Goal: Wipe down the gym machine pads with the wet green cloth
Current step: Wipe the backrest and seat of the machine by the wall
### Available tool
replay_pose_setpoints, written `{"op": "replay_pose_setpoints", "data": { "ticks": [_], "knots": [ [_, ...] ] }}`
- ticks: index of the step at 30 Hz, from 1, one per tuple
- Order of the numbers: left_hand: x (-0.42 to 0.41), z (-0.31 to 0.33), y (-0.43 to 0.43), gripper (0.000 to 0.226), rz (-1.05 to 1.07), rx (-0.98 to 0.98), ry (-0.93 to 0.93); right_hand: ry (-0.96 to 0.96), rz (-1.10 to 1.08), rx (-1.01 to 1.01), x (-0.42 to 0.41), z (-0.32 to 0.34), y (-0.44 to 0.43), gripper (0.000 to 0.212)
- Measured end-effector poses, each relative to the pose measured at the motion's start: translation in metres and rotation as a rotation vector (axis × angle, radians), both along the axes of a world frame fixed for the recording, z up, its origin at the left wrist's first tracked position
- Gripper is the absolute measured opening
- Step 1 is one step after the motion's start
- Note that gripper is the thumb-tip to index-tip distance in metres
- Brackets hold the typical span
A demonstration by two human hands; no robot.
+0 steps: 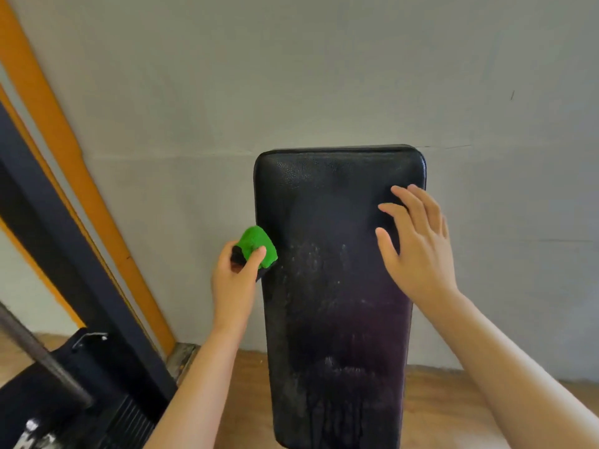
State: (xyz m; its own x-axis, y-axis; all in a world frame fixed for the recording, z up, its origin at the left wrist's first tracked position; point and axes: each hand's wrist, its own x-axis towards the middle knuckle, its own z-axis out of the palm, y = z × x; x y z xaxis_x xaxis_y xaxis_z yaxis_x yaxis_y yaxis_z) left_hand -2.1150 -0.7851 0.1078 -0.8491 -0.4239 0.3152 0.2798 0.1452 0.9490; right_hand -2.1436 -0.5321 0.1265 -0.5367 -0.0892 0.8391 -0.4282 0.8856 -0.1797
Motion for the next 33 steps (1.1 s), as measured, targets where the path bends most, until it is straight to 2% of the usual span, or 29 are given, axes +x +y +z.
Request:
{"op": "replay_pose_setpoints", "data": {
  "ticks": [3,6,10,20,23,28,31,33],
  "knots": [
    [-0.018,0.022,-0.001,0.023,0.017,-0.193,0.064,0.032,-0.047,0.05,-0.021,0.012,0.006,0.044],
    [-0.035,0.038,0.003,0.032,0.061,-0.3,0.121,0.075,-0.072,0.071,-0.039,0.011,0.006,0.047],
    [-0.05,0.035,0.0,0.023,0.171,-0.456,0.18,0.178,-0.08,0.121,-0.054,-0.006,0.011,0.049],
    [-0.011,-0.073,0.019,0.011,0.114,-0.189,-0.008,0.271,-0.081,0.12,-0.065,-0.014,0.011,0.049],
    [-0.013,-0.067,0.02,0.009,0.132,-0.194,0.012,0.263,-0.081,0.116,-0.065,-0.015,0.011,0.05],
    [-0.035,-0.019,0.009,0.013,0.148,-0.191,0.147,0.255,-0.092,0.112,-0.063,-0.016,0.014,0.05],
    [-0.038,-0.009,0.002,0.017,0.112,-0.225,0.144,0.242,-0.087,0.098,-0.063,-0.018,0.014,0.05],
    [-0.032,-0.024,0.001,0.018,0.102,-0.216,0.095,0.236,-0.066,0.084,-0.063,-0.019,0.015,0.049]
  ]
}}
